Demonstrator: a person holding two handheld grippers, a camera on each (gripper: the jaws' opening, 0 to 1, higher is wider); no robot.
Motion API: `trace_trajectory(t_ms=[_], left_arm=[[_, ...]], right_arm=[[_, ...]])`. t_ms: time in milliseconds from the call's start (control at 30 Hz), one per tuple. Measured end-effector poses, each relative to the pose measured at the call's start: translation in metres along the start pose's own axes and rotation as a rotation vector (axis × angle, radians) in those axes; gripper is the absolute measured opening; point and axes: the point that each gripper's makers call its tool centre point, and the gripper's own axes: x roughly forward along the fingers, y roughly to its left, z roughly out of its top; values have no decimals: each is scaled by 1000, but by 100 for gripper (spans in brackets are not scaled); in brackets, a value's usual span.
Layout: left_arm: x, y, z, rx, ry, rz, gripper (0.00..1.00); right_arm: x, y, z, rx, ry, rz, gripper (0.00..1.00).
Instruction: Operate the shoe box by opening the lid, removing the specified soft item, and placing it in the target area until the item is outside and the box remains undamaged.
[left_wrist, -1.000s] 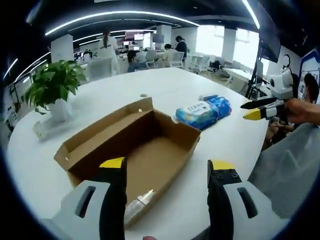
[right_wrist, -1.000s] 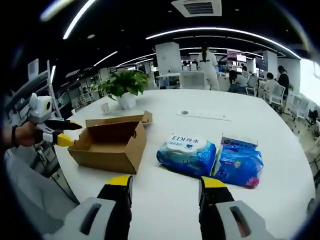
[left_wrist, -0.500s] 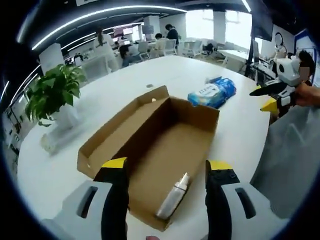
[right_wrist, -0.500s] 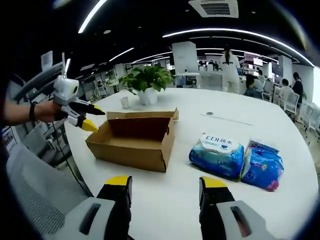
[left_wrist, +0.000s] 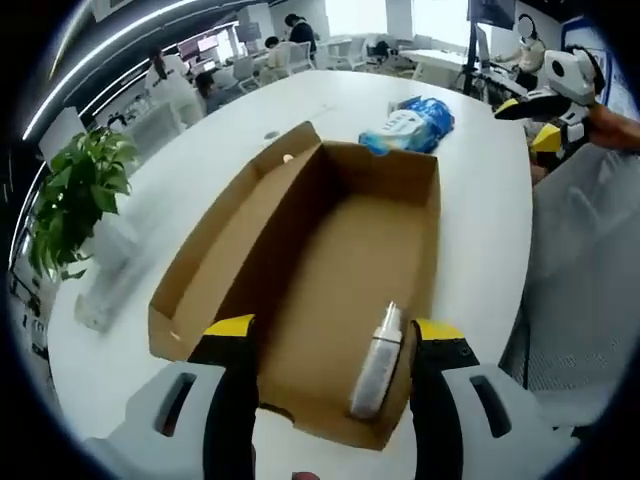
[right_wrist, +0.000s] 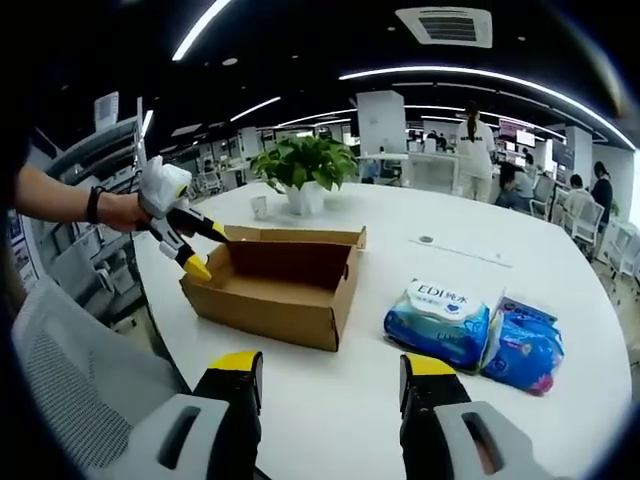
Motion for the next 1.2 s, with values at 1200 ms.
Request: trace_trajectory(t_ms=[1200], left_arm=[[55,-13,-42,269,215,-220,57]], right_arm=[[2,-8,-5,56,2,-15,52]])
